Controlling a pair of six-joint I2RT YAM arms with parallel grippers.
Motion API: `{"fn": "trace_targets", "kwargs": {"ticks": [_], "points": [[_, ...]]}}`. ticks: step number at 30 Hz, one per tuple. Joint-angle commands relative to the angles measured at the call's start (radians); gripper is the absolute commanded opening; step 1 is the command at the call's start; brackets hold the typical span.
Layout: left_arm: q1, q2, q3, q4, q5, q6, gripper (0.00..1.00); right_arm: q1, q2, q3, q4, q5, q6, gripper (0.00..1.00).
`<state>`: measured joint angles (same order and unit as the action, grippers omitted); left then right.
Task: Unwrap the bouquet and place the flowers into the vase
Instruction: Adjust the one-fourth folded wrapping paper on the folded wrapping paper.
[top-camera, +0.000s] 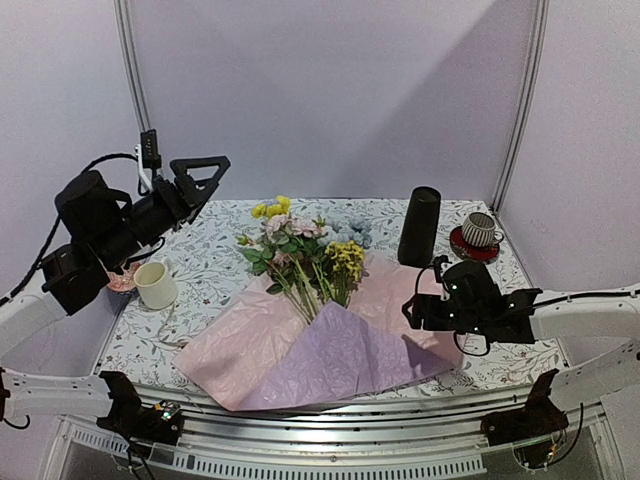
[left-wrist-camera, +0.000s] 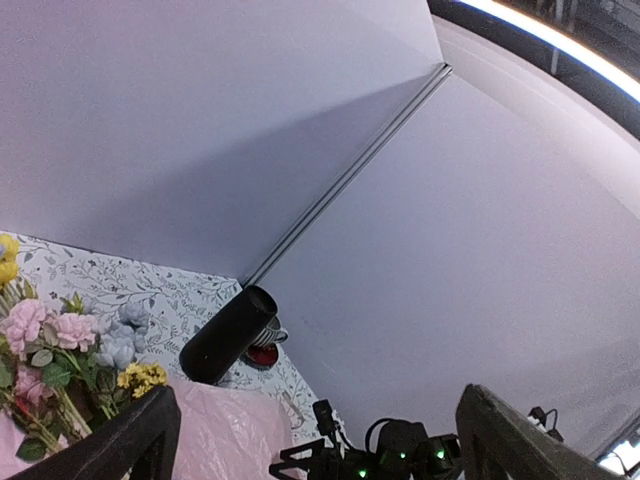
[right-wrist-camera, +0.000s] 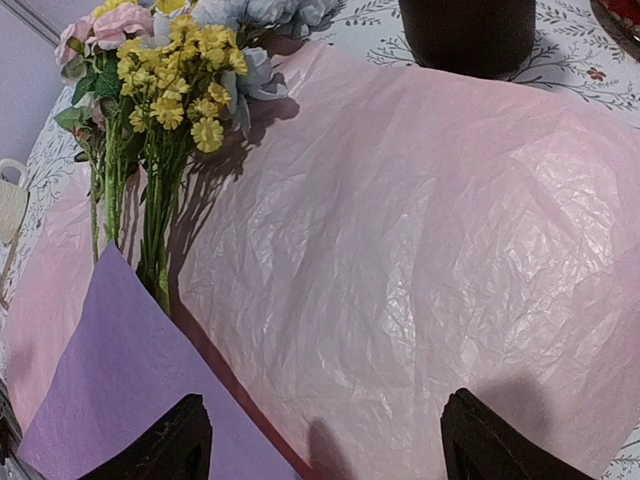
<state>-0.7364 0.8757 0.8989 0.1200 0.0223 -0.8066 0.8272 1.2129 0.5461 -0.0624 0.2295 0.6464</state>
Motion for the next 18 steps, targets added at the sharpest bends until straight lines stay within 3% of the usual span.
{"fn": "trace_targets", "kwargs": {"ticks": [1, 6, 18], "points": [[0.033, 0.011, 0.044, 0.008, -0.010, 0.016, 0.98, -0.013, -0.013, -0.033, 0.068, 0.012, 0.044, 0.81], [0.095, -0.016, -0.010, 0.090, 0.065, -0.020, 0.98, -0.025, 0.043, -0.040, 0.060, -0.003, 0.051, 0.81], [0.103, 0.017, 0.007, 0.090, 0.111, -0.028, 0.98, -0.030, 0.064, -0.078, 0.098, -0.022, 0.054, 0.81]]}}
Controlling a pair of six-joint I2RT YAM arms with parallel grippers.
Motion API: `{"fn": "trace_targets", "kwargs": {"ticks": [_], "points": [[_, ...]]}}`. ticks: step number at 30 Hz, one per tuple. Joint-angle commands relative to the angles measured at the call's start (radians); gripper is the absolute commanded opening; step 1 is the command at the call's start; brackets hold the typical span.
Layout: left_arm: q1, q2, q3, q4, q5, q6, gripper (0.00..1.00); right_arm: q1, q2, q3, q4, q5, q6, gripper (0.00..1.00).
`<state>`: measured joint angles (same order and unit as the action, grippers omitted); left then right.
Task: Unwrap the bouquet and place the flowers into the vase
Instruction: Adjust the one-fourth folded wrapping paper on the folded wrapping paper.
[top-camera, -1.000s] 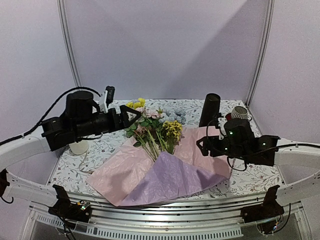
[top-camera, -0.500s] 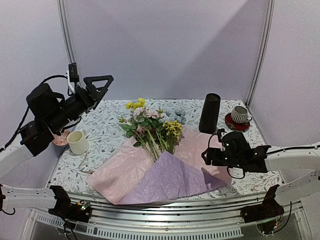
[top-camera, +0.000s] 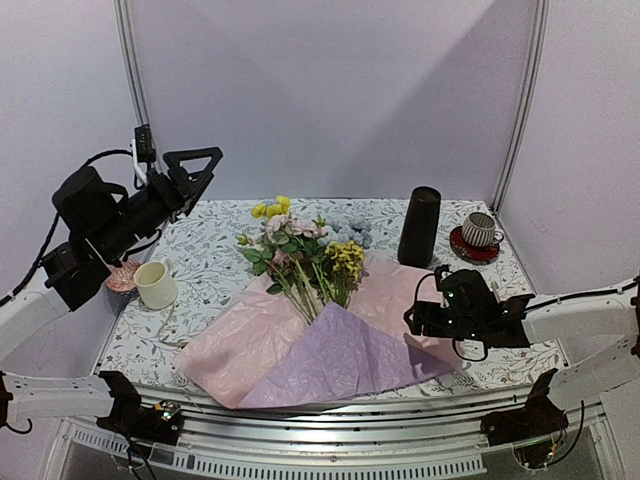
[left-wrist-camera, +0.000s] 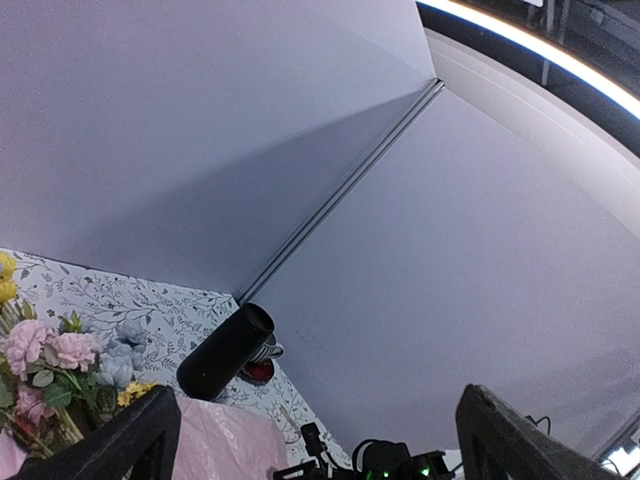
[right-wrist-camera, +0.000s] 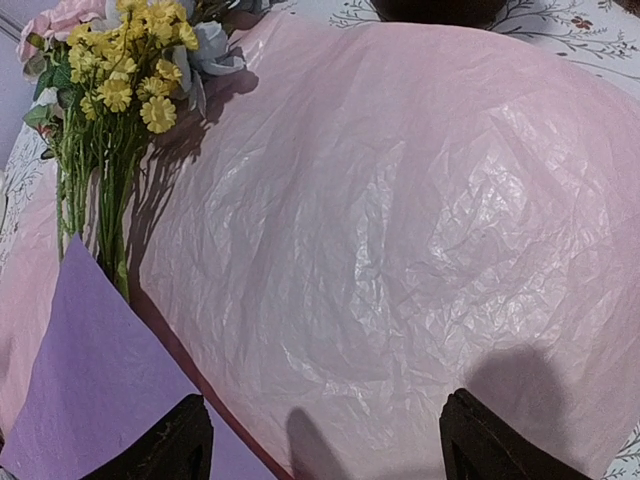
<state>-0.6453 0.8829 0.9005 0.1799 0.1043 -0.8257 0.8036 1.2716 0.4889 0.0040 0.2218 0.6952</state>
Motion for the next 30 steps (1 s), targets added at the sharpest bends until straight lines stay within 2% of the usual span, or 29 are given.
{"fn": "trace_targets", "kwargs": {"ticks": [1, 9, 15, 21, 26, 30], "points": [[0.013, 0.014, 0.009, 0.032, 0.033, -0.010, 0.98, -0.007, 0.004, -0.024, 0.032, -0.018, 0.007, 0.81], [0.012, 0.056, 0.014, 0.071, 0.057, -0.027, 0.98, -0.045, -0.038, -0.105, -0.024, -0.044, 0.062, 0.79], [0.012, 0.078, 0.024, 0.079, 0.085, -0.025, 0.98, -0.147, -0.087, -0.177, 0.001, -0.156, 0.097, 0.71], [0.010, 0.049, -0.005, 0.122, 0.066, -0.002, 0.98, -0.191, -0.148, -0.215, -0.015, -0.136, 0.164, 0.59], [0.010, 0.042, -0.008, 0.134, 0.050, -0.011, 0.98, -0.191, -0.199, -0.221, 0.104, -0.239, 0.088, 0.52], [0.010, 0.057, 0.017, 0.103, 0.061, -0.002, 0.98, -0.191, -0.153, -0.170, 0.162, -0.366, -0.005, 0.52]]}}
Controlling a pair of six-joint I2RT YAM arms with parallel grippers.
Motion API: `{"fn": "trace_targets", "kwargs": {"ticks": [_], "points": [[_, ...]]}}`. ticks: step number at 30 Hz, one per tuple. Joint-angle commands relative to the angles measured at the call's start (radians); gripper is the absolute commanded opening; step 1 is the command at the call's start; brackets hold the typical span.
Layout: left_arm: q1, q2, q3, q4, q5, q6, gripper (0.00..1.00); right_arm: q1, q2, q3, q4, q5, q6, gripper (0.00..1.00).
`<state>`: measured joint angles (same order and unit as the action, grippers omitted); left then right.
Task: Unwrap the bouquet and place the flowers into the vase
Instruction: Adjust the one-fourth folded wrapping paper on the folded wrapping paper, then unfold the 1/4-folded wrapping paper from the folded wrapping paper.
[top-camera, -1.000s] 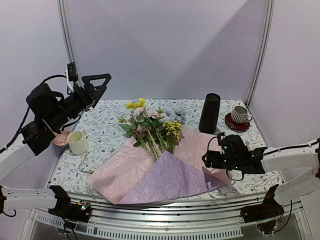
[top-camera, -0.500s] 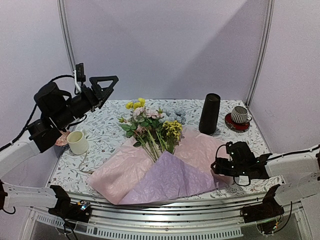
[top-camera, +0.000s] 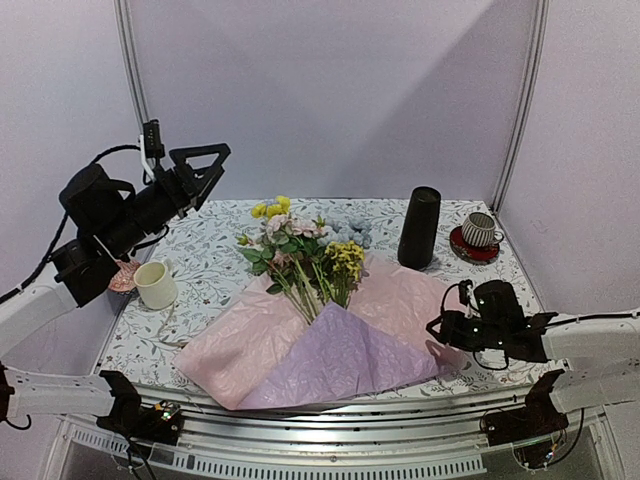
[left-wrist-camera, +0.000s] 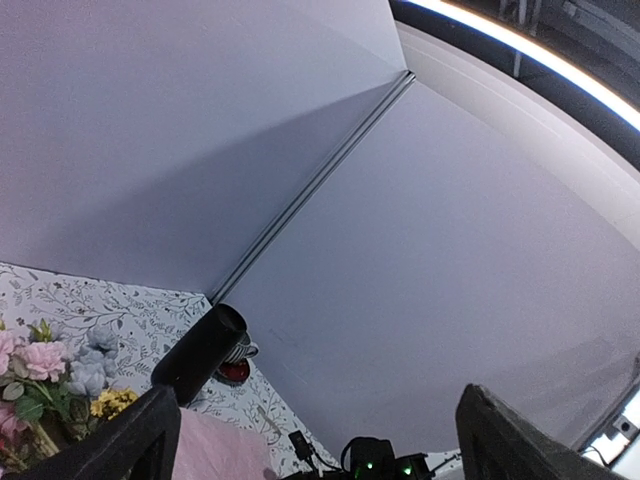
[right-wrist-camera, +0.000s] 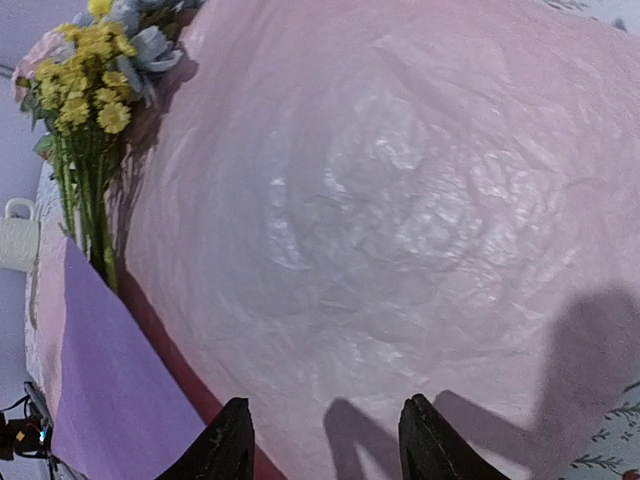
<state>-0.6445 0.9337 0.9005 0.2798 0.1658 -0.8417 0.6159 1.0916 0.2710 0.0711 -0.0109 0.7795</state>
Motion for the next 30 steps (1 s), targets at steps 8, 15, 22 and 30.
{"fn": "trace_targets", "kwargs": {"ticks": [8, 15, 22, 30], "points": [[0.012, -0.013, 0.014, 0.014, 0.027, 0.075, 0.98, 0.027, 0.263, 0.187, 0.171, -0.451, -0.266, 0.53], [0.049, -0.088, -0.022, -0.107, -0.087, 0.106, 0.98, 0.035, 0.438, 0.346, 0.142, -0.555, -0.373, 0.74], [0.054, -0.125, -0.101, -0.179, -0.086, 0.151, 0.98, 0.037, 0.559, 0.431, 0.141, -0.630, -0.433, 0.80], [0.054, -0.154, -0.220, -0.223, -0.126, 0.148, 0.98, 0.046, 0.712, 0.494, 0.177, -0.706, -0.476, 0.79]]}}
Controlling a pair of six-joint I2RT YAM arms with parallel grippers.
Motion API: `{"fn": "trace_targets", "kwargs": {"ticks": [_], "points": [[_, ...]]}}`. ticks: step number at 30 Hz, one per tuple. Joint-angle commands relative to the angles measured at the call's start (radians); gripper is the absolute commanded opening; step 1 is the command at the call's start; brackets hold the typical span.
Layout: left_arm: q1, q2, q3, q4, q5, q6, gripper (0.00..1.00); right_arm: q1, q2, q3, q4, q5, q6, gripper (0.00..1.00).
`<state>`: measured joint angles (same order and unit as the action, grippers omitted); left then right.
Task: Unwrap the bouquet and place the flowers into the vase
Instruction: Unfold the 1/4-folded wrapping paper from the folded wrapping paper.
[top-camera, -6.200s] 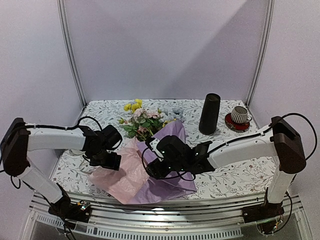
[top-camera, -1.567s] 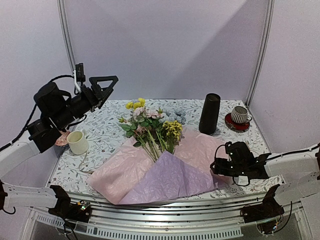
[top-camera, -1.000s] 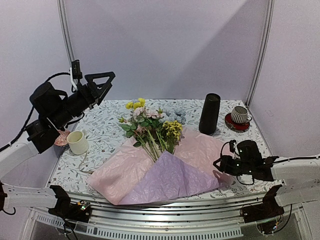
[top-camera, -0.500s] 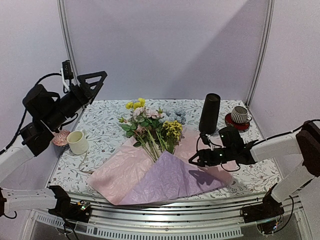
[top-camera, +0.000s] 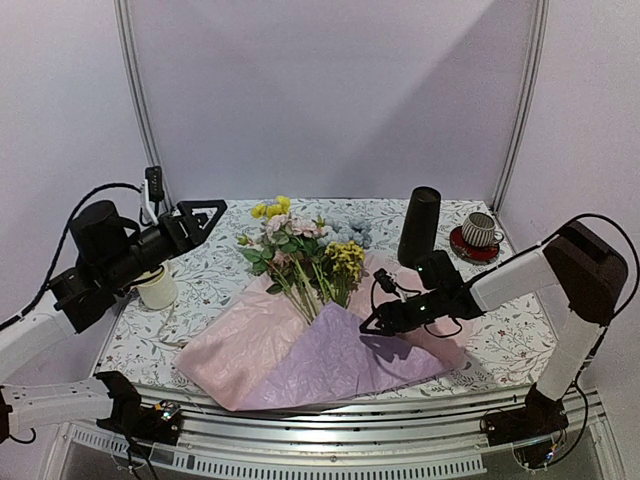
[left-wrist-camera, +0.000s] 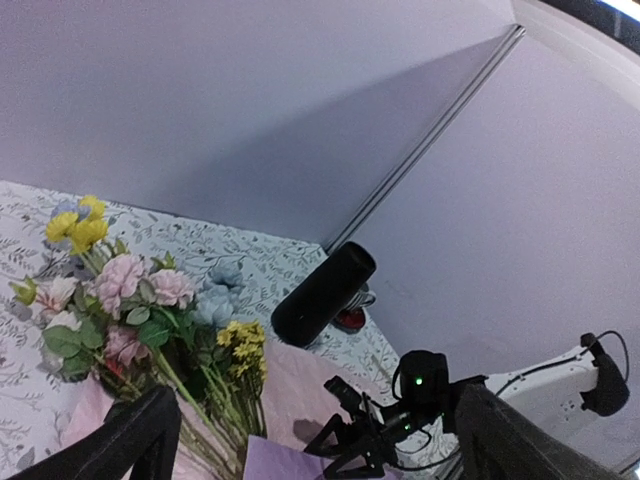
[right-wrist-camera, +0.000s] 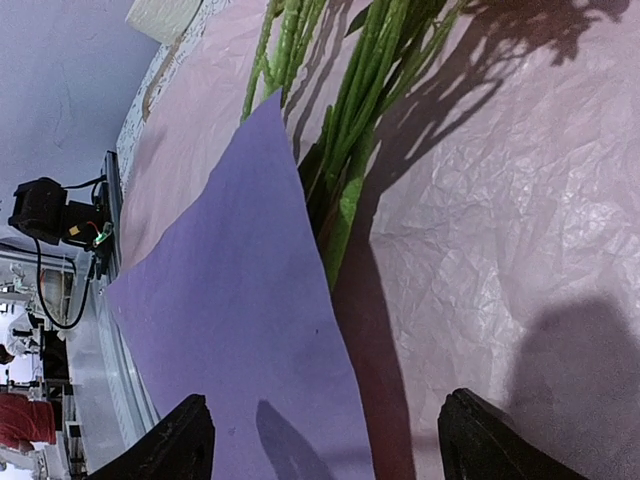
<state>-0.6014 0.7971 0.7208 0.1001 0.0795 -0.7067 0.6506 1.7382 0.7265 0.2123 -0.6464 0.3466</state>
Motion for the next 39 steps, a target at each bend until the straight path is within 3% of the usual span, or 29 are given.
{"fn": "trace_targets", "kwargs": {"ticks": [1, 8, 10, 12, 15, 26, 33, 36, 39], "points": [[0.011, -0.014, -0.048, -0.058, -0.053, 0.006, 0.98, 0.013, 0.080, 0.048, 0.036, -0.080, -0.049, 0.79], [0.012, 0.093, -0.022, -0.153, -0.064, 0.008, 0.88, 0.018, 0.078, 0.053, 0.032, -0.163, -0.080, 0.76], [0.012, 0.100, -0.036, -0.119, -0.022, 0.029, 0.90, 0.019, 0.055, 0.042, 0.022, -0.194, -0.093, 0.75], [0.013, 0.098, -0.037, -0.104, 0.009, 0.045, 0.98, 0.018, 0.026, 0.023, 0.015, -0.241, -0.104, 0.74], [0.012, 0.103, -0.022, -0.122, 0.009, 0.087, 0.98, 0.025, -0.035, -0.024, 0.016, -0.297, -0.106, 0.71], [0.012, 0.069, -0.128, -0.021, -0.037, 0.083, 0.84, 0.103, -0.314, -0.127, -0.081, -0.288, -0.087, 0.68], [0.011, 0.083, -0.161, -0.017, 0.007, 0.125, 0.89, 0.211, -0.425, -0.166, -0.172, -0.198, -0.056, 0.68], [0.011, 0.099, -0.165, -0.052, -0.004, 0.113, 0.98, 0.247, -0.490, -0.213, -0.178, -0.168, -0.009, 0.68], [0.010, 0.135, -0.164, -0.051, 0.099, 0.147, 0.98, 0.276, -0.558, -0.252, -0.198, -0.130, 0.039, 0.68]]}}
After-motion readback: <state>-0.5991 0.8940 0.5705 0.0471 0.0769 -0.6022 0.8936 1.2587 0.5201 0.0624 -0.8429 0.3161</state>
